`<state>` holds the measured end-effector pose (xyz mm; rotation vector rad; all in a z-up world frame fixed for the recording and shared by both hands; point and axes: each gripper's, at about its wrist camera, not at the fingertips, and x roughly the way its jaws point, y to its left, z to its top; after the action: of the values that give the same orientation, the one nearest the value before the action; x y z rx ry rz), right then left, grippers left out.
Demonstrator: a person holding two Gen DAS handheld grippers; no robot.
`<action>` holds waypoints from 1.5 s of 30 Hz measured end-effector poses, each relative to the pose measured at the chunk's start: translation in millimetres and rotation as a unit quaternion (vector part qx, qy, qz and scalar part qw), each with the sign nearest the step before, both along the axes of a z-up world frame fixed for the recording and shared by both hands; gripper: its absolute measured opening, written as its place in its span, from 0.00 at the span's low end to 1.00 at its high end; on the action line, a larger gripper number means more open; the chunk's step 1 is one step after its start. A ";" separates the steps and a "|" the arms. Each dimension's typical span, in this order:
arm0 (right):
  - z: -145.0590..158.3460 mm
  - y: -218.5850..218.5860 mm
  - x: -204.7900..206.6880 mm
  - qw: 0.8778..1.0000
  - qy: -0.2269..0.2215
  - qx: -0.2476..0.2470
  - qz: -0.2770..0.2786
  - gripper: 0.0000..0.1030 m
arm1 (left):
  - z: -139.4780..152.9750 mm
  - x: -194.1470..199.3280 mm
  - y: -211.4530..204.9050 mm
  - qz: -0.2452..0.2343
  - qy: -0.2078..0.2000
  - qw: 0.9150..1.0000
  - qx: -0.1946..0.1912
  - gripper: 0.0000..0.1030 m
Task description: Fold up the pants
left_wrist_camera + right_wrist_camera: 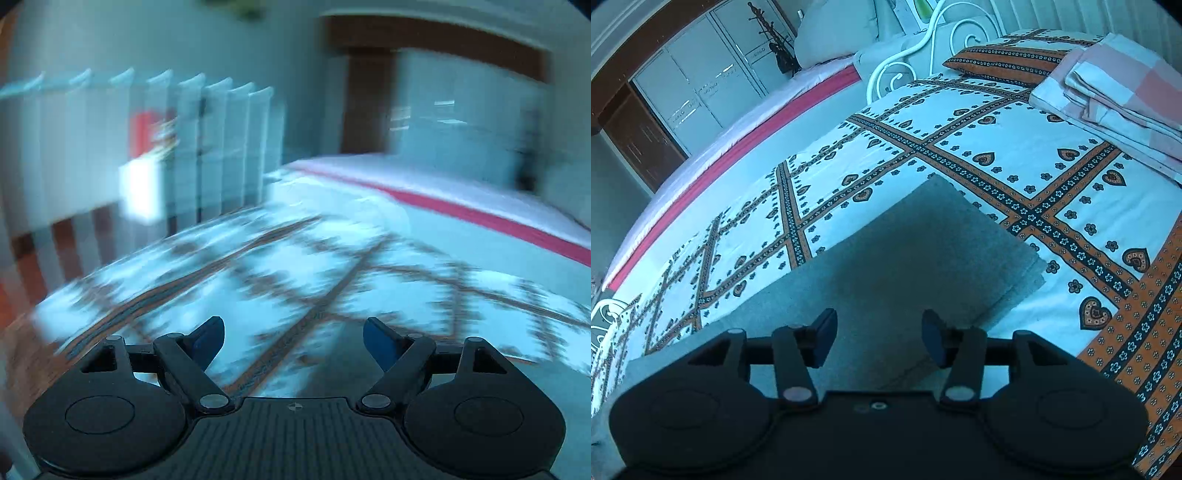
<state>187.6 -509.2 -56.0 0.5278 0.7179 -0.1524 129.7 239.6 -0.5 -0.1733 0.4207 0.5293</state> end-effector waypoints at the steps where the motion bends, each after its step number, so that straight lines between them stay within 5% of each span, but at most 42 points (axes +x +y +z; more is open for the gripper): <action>1: -0.7 0.5 1.3 1.000 0.001 -0.002 0.002 0.42 | 0.0 8.5 -12.5 -0.040 0.004 0.999 0.001 0.79; 6: -2.8 8.2 7.7 1.000 0.005 -0.006 0.007 0.42 | -19.1 65.0 -78.4 -0.173 0.087 0.981 -0.002 0.79; 10: -0.4 16.8 12.7 1.000 0.004 -0.021 0.017 0.43 | -67.8 116.7 -101.8 -0.166 0.217 0.962 -0.012 0.90; 11: -0.6 17.4 13.9 1.000 0.005 -0.022 0.017 0.43 | -76.2 119.6 -102.1 -0.154 0.223 0.962 -0.017 0.93; 16: -1.2 12.5 16.4 0.999 0.005 -0.029 0.017 0.43 | -52.2 113.7 -100.2 -0.142 0.162 0.976 -0.038 0.93; 19: -5.4 9.5 19.2 0.999 0.011 -0.037 0.020 0.44 | -75.4 123.5 -96.2 -0.144 0.215 0.966 -0.031 0.93; 24: -10.7 5.7 22.6 0.999 0.019 -0.045 0.016 0.43 | -66.4 116.8 -92.4 -0.152 0.184 0.971 -0.016 0.94; 35: -16.4 12.4 32.7 0.997 0.027 -0.063 0.024 0.48 | -76.2 113.4 -86.3 -0.169 0.206 0.964 -0.001 0.95; 40: -11.2 27.5 33.2 0.992 0.027 -0.115 0.042 0.50 | -50.7 98.9 -81.2 -0.165 0.149 0.975 -0.007 0.95; 45: 9.8 16.1 9.2 0.994 -0.021 -0.100 0.029 0.51 | -61.5 91.8 -69.5 -0.178 0.198 0.964 -0.016 0.95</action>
<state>196.8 -493.1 -46.2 0.3168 0.6676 -0.1564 221.5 170.1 -61.9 -0.0177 0.8337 0.1986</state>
